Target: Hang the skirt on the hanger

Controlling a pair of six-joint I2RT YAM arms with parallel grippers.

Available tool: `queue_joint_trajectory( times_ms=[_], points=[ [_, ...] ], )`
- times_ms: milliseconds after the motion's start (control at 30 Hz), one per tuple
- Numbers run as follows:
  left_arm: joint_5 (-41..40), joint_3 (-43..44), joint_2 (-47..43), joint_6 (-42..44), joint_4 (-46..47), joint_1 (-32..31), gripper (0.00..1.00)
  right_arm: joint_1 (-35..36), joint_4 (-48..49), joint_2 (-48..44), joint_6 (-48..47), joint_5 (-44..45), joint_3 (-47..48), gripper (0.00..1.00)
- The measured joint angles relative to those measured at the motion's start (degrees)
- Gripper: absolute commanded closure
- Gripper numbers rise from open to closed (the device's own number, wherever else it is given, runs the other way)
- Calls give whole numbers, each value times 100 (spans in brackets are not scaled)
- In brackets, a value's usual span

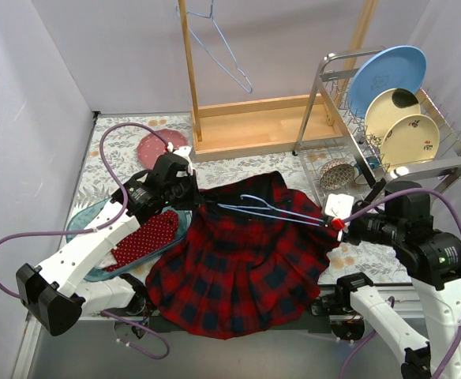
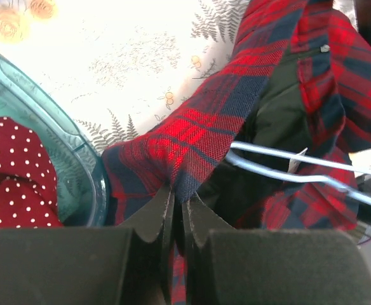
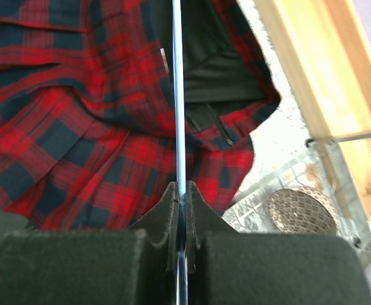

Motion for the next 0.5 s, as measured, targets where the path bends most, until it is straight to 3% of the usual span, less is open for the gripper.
queue_joint_trajectory(
  times_ms=[333, 500],
  points=[
    [693, 273, -15, 446, 116, 0, 100, 0, -87, 898, -391, -949, -240, 99],
    [1231, 297, -24, 555, 227, 0, 100, 0, 339, 1239, -201, -1403, -411, 99]
  ],
)
